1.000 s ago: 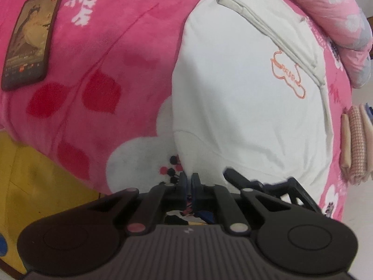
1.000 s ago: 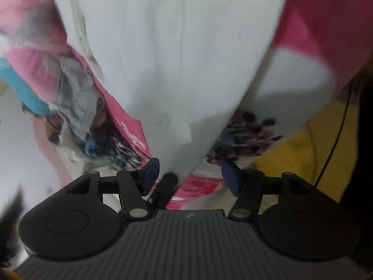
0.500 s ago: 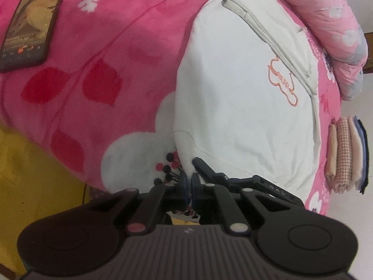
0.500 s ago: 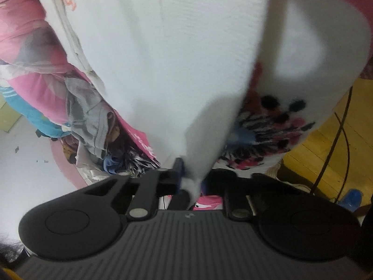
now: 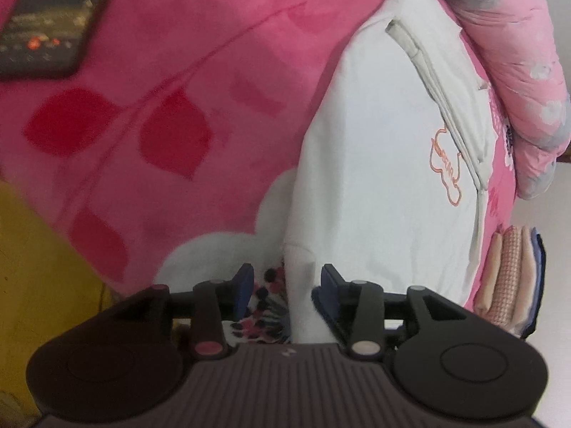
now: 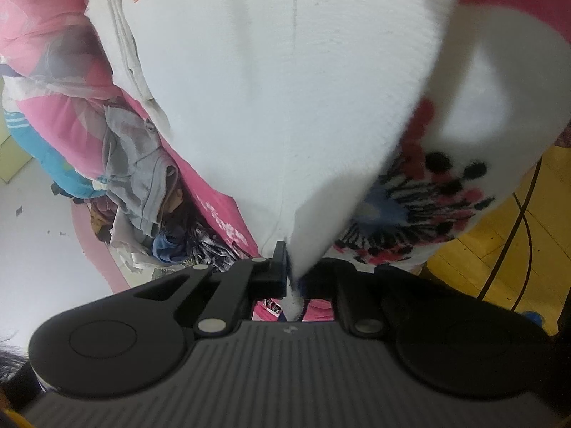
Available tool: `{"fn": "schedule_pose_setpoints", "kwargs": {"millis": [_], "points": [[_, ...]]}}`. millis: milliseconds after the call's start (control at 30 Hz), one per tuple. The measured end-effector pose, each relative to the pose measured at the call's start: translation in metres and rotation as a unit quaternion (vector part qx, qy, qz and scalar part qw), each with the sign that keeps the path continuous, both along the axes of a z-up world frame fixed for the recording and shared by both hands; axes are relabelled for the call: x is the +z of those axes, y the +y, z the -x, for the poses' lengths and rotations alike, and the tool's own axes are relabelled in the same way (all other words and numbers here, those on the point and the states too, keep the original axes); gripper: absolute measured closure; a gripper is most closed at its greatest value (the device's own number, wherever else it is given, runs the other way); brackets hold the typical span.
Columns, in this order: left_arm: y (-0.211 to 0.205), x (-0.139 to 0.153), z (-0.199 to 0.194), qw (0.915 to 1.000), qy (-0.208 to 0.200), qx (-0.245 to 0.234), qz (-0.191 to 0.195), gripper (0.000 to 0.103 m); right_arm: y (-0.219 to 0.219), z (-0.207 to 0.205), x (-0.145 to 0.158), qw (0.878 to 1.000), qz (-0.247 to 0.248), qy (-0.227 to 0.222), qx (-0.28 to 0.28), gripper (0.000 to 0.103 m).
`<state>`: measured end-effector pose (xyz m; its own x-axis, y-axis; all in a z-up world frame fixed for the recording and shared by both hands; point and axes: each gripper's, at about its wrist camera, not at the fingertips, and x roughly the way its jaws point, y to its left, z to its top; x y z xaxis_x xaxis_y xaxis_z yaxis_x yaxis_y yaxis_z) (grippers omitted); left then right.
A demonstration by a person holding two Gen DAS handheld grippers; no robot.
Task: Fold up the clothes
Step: 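Grasp the hem with the right gripper while the left gripper lifts it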
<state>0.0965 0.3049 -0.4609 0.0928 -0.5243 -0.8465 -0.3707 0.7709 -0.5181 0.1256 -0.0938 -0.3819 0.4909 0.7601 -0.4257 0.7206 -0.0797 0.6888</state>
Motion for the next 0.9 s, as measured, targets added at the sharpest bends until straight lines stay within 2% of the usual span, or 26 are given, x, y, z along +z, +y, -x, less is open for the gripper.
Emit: {"fn": "schedule_pose_setpoints", "kwargs": {"millis": [233, 333, 467, 600, 767, 900], "points": [[-0.006, -0.022, -0.011, 0.9978, 0.037, 0.019, 0.051, 0.063, -0.001, -0.002, 0.002, 1.000, 0.002, -0.004, 0.004, 0.098], [-0.010, -0.030, -0.013, 0.9968, 0.055, 0.015, 0.057, 0.066, -0.002, -0.002, 0.002, 1.000, 0.000, -0.004, 0.005, 0.098], [-0.014, -0.033, -0.012, 0.9959, 0.058, 0.017, 0.067, 0.076, -0.003, -0.001, 0.001, 1.000, -0.005, -0.003, 0.003, 0.098], [-0.014, -0.037, -0.012, 0.9938, 0.069, 0.026, 0.083, 0.080, -0.004, -0.001, 0.002, 1.000, -0.006, -0.010, 0.008, 0.098], [-0.013, -0.043, -0.011, 0.9915, 0.083, 0.033, 0.094, 0.083, -0.007, -0.006, 0.007, 0.998, 0.019, -0.034, 0.051, 0.095], [-0.017, -0.042, -0.012, 0.9931, 0.077, 0.018, 0.087, 0.087, -0.010, -0.012, 0.013, 0.992, 0.051, -0.059, 0.102, 0.094]]}}
